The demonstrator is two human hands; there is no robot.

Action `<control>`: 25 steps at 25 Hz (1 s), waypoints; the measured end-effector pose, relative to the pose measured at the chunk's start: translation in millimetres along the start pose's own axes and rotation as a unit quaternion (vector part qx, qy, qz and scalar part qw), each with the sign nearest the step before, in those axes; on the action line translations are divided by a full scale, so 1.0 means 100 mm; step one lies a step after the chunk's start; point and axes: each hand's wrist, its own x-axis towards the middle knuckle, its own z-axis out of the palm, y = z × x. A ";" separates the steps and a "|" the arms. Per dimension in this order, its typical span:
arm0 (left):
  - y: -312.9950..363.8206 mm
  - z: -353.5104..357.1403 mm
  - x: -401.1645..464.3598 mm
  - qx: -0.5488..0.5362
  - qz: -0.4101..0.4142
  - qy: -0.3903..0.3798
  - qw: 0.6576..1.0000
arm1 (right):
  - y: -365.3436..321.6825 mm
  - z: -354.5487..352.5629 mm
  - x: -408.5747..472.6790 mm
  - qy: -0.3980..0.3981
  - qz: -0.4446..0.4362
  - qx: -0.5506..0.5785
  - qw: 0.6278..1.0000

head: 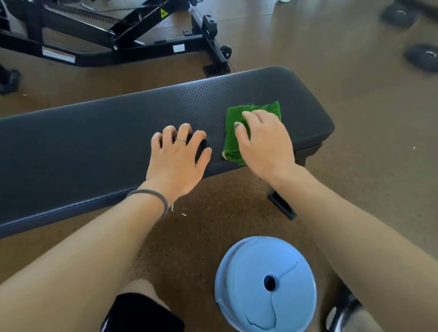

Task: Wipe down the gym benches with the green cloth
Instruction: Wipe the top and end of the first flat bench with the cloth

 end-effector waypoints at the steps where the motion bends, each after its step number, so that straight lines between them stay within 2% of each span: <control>1: 0.01 0.01 0.01 0.010 -0.004 0.007 1.000 | -0.02 0.07 0.05 -0.023 0.017 -0.030 0.999; 4: 0.03 0.03 -0.01 0.036 -0.012 0.019 0.999 | -0.02 0.29 0.12 -0.103 0.022 -0.093 0.990; 9: 0.03 0.04 0.00 0.055 -0.014 0.025 0.998 | 0.16 0.26 0.77 -0.140 -0.023 -0.070 0.987; 12: 0.03 0.03 -0.01 0.055 -0.014 0.027 0.998 | 0.09 0.28 0.72 -0.117 -0.005 -0.057 0.991; 17: 0.05 0.02 -0.02 0.041 -0.019 0.024 0.999 | 0.00 0.14 -0.17 -0.136 -0.056 -0.052 0.988; 19: 0.04 0.02 -0.01 0.041 -0.018 0.023 0.999 | 0.05 0.15 0.04 -0.143 -0.053 -0.052 0.987; 22: 0.03 0.03 0.00 0.047 -0.023 0.028 0.998 | 0.00 0.31 0.56 -0.120 0.003 -0.053 0.991; 25: 0.06 0.04 -0.02 0.048 -0.021 0.030 0.998 | -0.24 0.44 0.38 -0.091 -0.002 -0.059 0.994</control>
